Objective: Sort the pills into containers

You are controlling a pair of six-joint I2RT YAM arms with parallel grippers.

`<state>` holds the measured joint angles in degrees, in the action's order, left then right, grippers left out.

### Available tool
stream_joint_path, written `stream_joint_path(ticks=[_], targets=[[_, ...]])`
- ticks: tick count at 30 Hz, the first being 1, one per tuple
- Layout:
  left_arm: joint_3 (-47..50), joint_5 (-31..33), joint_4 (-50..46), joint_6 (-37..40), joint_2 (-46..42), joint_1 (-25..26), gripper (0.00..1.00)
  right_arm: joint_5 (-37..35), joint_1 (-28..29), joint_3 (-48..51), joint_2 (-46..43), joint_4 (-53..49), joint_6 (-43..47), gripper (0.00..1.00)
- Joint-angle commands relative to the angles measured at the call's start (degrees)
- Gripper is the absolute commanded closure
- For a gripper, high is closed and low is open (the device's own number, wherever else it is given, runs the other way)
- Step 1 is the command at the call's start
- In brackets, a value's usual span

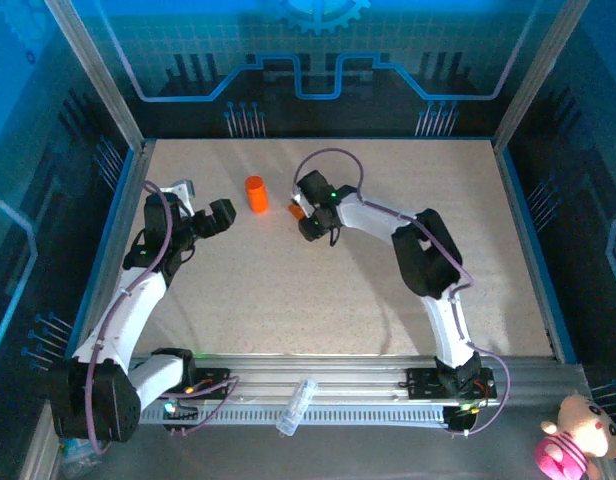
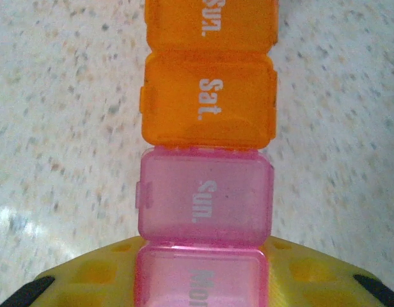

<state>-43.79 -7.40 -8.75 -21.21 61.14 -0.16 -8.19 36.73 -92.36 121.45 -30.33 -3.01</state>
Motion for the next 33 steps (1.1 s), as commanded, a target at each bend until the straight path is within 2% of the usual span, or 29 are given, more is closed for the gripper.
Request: stream_joint_path(ticks=[1,13,21,27,33], targets=[[-1.7,-1.8,-0.3,-2.4,-0.5,0.2,0.01,0.1,-0.4,7.5,-7.7,4.1,-1.8,0.65],[0.6,-6.0,-0.2,-9.8,-2.6,1.8,0.01,1.5,1.9,36.5,-28.7,7.8,-10.7,0.64],[1.6,-5.9,-0.4,-12.4,-4.1,6.4,0.01,1.3,5.3,49.3,-33.3,11.1,-17.0,0.62],[1.5,-4.0,-0.9,-12.5,-3.9,10.9,0.01,0.8,5.4,49.1,-37.9,8.2,-18.4,0.30],[1.7,-1.5,-1.6,-12.2,-4.0,15.4,0.01,-0.1,1.2,44.4,-49.7,0.4,-20.9,0.18]])
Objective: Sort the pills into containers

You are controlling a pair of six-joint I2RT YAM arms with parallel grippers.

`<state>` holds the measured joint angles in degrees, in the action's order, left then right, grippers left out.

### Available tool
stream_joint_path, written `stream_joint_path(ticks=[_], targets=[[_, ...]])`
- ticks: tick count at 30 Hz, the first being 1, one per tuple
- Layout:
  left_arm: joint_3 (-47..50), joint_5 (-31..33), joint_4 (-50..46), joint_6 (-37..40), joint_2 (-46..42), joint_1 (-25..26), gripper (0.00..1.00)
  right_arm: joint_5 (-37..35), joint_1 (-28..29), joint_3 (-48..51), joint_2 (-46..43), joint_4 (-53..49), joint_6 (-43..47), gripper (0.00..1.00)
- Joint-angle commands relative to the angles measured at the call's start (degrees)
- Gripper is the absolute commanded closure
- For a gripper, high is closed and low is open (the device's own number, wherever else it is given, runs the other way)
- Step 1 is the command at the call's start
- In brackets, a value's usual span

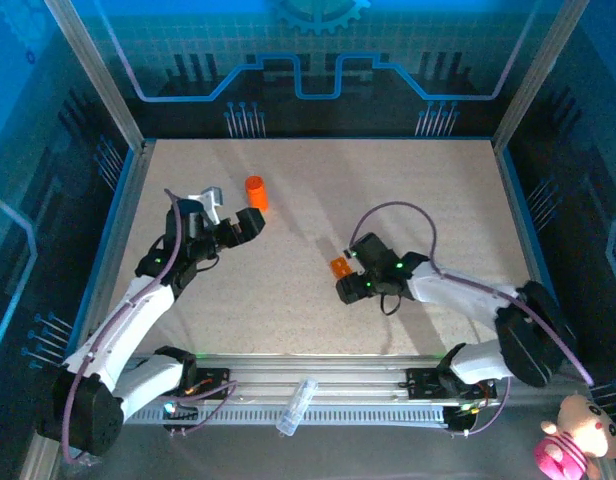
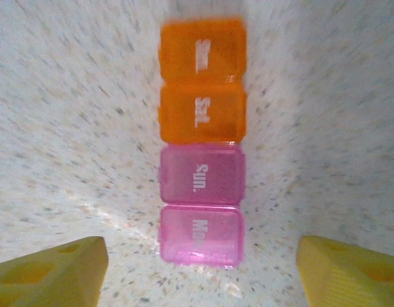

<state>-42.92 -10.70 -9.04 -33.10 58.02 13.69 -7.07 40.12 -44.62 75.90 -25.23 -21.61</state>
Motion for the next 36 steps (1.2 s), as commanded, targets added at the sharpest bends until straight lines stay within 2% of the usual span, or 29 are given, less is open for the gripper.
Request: stream_joint_path(ticks=[1,6,9,13,19,26,36], targets=[[0.9,2.4,-1.4,-0.3,-0.9,2.2,0.01,-2.3,-2.8,-4.1,-5.5,-6.1,-2.9,0.16],[1.7,4.6,-0.6,-1.0,0.4,5.8,0.01,-5.0,-5.0,-5.5,-9.8,-8.5,-3.0,0.00],[1.9,5.5,-0.2,-1.4,2.2,8.0,0.01,-5.0,-6.2,-3.9,-11.9,-6.2,-5.0,0.00],[2.2,6.8,1.4,-2.5,5.3,11.0,0.01,-0.4,-9.0,-1.9,-12.4,-3.3,-6.5,0.00],[1.3,7.3,4.8,-5.2,11.1,15.1,0.01,4.8,-9.8,1.5,-10.0,-1.6,-3.2,0.00],[0.0,7.4,8.1,-8.1,17.6,18.9,0.01,6.6,-9.8,3.5,-3.9,0.5,-3.3,0.14],[-3.1,6.4,10.3,-11.5,24.9,20.1,0.01,8.7,-8.0,4.6,0.1,4.3,0.5,0.19]])
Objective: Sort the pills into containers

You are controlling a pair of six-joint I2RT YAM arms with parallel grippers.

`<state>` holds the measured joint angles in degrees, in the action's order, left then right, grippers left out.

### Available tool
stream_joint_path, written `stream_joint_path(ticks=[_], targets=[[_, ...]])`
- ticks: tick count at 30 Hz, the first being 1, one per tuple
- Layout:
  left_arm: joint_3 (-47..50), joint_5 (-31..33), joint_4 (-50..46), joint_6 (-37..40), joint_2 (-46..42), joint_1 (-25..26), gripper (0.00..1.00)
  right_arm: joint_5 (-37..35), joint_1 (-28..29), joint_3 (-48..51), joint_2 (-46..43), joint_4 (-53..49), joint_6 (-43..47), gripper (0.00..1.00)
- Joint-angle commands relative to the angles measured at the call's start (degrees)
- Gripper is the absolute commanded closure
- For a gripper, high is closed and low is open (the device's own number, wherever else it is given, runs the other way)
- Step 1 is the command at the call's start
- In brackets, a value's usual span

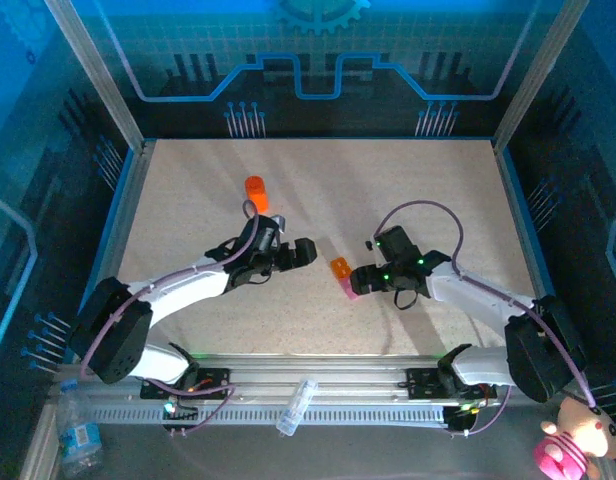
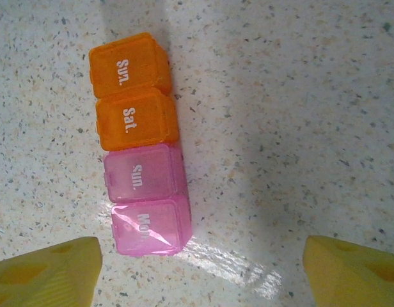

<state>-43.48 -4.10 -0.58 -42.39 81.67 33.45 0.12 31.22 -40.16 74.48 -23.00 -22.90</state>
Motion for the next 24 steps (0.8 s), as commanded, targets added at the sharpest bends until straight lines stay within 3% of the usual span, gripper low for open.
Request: stream_joint_path(ticks=[1,10,24], targets=[[-3.0,-0.5,1.9,-2.5,1.6,0.3,0.01,1.5,0.9,0.0,2.1,2.3,1.8,0.20],[-5.2,-1.8,2.7,-4.8,4.3,1.0,0.01,-0.4,1.1,-1.4,7.5,4.2,0.9,0.26],[-10.9,-4.9,5.2,-10.5,11.9,3.8,0.01,-0.1,0.1,-0.4,8.6,5.5,0.0,0.27]])
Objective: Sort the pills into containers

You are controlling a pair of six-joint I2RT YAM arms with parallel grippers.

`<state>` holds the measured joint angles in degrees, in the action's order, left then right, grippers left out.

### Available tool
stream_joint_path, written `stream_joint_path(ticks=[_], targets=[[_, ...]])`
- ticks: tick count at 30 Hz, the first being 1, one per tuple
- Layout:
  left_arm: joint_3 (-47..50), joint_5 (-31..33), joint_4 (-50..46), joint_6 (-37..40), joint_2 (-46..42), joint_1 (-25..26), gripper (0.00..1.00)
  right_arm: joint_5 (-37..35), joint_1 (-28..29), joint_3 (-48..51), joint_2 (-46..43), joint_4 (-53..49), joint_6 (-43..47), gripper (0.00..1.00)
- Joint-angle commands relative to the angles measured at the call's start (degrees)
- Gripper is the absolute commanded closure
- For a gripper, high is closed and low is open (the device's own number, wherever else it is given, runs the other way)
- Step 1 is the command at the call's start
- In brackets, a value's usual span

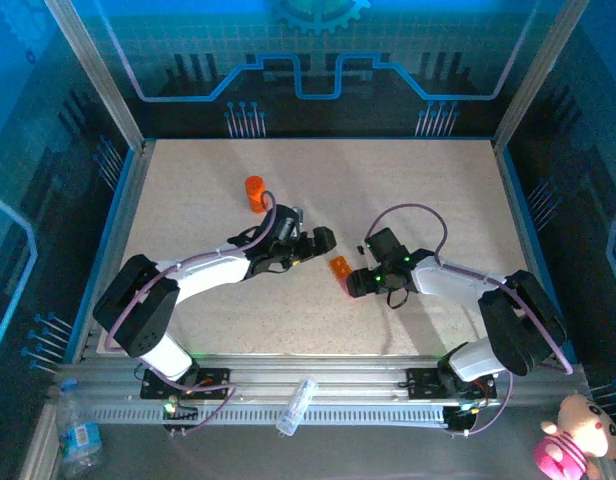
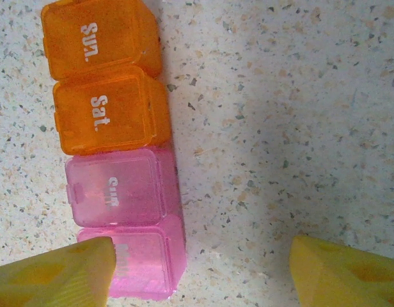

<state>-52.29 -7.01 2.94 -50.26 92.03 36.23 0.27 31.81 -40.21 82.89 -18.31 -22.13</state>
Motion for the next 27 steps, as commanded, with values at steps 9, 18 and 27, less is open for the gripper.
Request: stream_joint_path(ticks=[9,18,27], targets=[[-2.5,-2.6,4.2,-5.6,4.7,2.4,0.01,1.4,-1.2,-2.5,-2.8,-0.6,-1.2,0.26],[-2.1,-3.1,5.7,-6.6,5.8,2.9,0.01,2.0,-2.1,-3.2,0.9,1.1,-1.6,0.27],[-2.1,-3.8,7.9,-8.8,6.8,3.4,0.01,2.5,-2.4,-2.3,4.2,2.7,-2.4,0.27]])
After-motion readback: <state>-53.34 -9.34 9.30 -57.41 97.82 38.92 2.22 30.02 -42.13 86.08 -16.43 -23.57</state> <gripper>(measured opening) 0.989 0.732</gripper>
